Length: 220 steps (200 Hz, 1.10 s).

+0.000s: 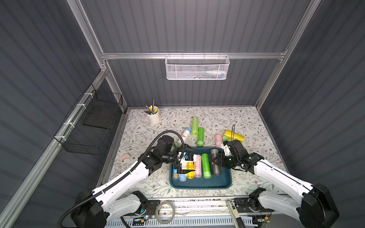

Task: Put the roll of trash bags into the storage box
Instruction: Place the roll of trash bags in the storage box.

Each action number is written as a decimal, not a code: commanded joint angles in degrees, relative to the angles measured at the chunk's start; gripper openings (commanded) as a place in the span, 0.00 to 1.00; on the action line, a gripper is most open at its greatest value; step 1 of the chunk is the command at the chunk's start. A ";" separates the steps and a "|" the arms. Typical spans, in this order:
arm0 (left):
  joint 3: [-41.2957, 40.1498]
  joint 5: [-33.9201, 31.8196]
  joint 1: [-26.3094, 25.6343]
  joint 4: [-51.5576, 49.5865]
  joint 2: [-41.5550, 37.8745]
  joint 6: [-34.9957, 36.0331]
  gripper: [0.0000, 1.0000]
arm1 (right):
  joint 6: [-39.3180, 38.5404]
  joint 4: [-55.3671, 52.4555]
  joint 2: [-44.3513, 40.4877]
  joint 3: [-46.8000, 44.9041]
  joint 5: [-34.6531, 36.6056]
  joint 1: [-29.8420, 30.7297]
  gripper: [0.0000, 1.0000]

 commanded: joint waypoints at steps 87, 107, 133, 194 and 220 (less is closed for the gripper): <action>-0.02 1.93 -0.21 -1.96 0.65 1.15 1.00 | 0.73 4.83 5.41 -1.30 2.70 1.16 0.45; 0.16 2.18 -0.19 -2.18 1.04 1.20 1.00 | 0.89 4.82 6.13 -1.17 3.05 1.31 0.45; 0.12 2.30 -0.25 -2.40 1.01 1.26 1.00 | 0.95 4.84 6.52 -1.17 3.56 1.53 0.45; 0.20 2.61 -0.22 -2.44 1.07 1.40 1.00 | 0.77 4.94 9.30 -0.48 3.79 1.67 0.45; 0.20 2.57 -0.25 -2.49 1.04 1.44 1.00 | 1.12 5.07 9.89 -0.30 3.85 2.02 0.45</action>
